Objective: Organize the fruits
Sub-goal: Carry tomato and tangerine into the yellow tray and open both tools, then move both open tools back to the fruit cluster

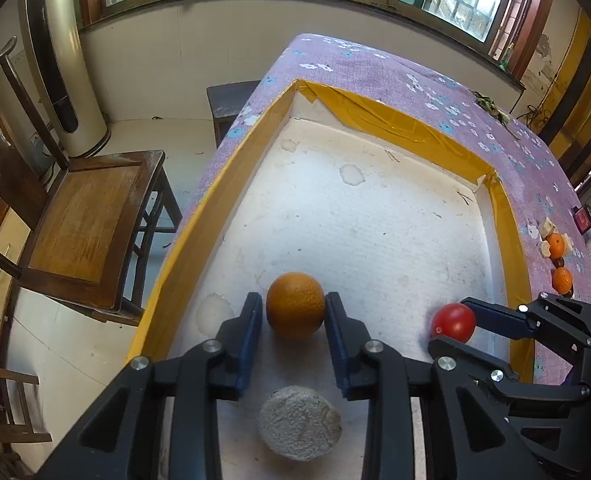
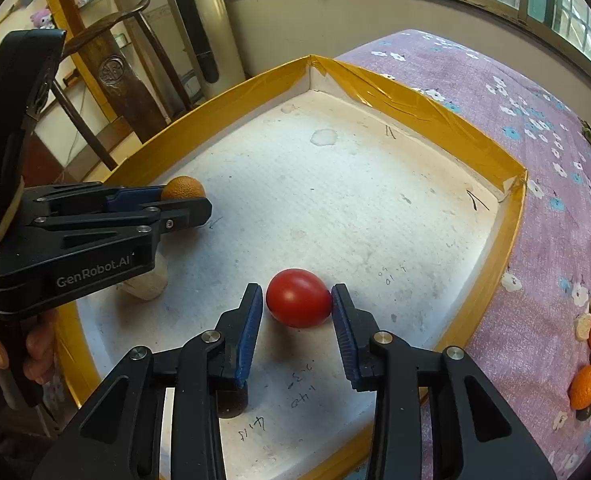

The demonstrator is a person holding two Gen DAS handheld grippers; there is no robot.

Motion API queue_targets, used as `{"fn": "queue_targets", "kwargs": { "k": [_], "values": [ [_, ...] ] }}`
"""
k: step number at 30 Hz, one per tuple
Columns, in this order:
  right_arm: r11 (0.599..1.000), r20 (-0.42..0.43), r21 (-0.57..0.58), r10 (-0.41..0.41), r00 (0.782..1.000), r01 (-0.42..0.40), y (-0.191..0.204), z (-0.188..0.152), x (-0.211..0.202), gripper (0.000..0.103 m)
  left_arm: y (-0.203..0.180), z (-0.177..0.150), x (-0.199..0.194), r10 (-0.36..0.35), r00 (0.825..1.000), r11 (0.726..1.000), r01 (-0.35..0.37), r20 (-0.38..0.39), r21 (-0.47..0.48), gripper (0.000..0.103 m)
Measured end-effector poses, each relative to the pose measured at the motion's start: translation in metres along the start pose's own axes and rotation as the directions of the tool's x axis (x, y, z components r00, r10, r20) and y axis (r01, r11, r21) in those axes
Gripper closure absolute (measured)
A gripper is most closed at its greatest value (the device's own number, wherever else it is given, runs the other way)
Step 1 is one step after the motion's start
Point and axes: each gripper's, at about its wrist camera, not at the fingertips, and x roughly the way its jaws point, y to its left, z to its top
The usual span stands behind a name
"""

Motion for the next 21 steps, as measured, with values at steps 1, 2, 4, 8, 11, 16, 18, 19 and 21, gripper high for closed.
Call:
{"fn": "queue_targets", "kwargs": {
  "k": [1, 2, 4, 8, 11, 16, 18, 19, 21],
  "values": [
    [1.0, -0.001, 0.004, 0.003, 1.0, -0.003, 0.0, 0.0, -0.001, 0.068, 0.0, -0.001, 0.0, 0.003, 1.0, 1.0, -0.003, 0.0, -0.001, 0.064],
    [1.0, 0.002, 0.008, 0.002, 1.0, -0.002, 0.0, -0.001, -0.003, 0.068, -0.001, -0.001, -0.001, 0.007, 1.0, 1.0, -0.007, 0.0, -0.001, 0.064],
    [1.0, 0.006, 0.011, -0.001, 1.0, 0.001, 0.0, -0.004, -0.006, 0.068, 0.0, -0.003, -0.001, 0.018, 1.0, 1.0, -0.018, -0.001, -0.002, 0.062],
    [1.0, 0.022, 0.014, -0.009, 1.0, 0.009, 0.001, -0.011, -0.02, 0.062, -0.002, -0.008, -0.007, 0.043, 0.999, 0.999, -0.043, 0.008, -0.011, 0.053],
    [1.0, 0.047, 0.018, -0.011, 0.999, 0.01, 0.002, -0.02, -0.036, 0.061, -0.006, -0.012, -0.015, 0.064, 0.998, 0.998, -0.064, 0.025, -0.015, 0.044],
    [0.998, 0.09, 0.041, -0.042, 0.995, 0.039, -0.004, -0.037, -0.063, 0.05, -0.02, -0.015, -0.029, 0.07, 0.996, 0.997, -0.069, 0.055, -0.019, 0.036],
    [0.996, 0.106, 0.063, -0.069, 0.992, 0.062, -0.012, -0.046, -0.074, 0.044, -0.03, -0.016, -0.035, 0.063, 0.995, 0.998, -0.062, 0.071, -0.017, 0.034],
    [0.995, 0.11, 0.073, -0.079, 0.991, 0.072, -0.016, -0.049, -0.079, 0.039, -0.035, -0.017, -0.038, 0.06, 0.995, 0.998, -0.059, 0.078, -0.012, 0.032],
    [0.99, 0.119, 0.101, -0.112, 0.987, 0.1, -0.027, -0.059, -0.088, 0.036, -0.049, -0.017, -0.042, 0.053, 0.995, 0.999, -0.054, 0.089, 0.003, 0.028]
  ]
}}
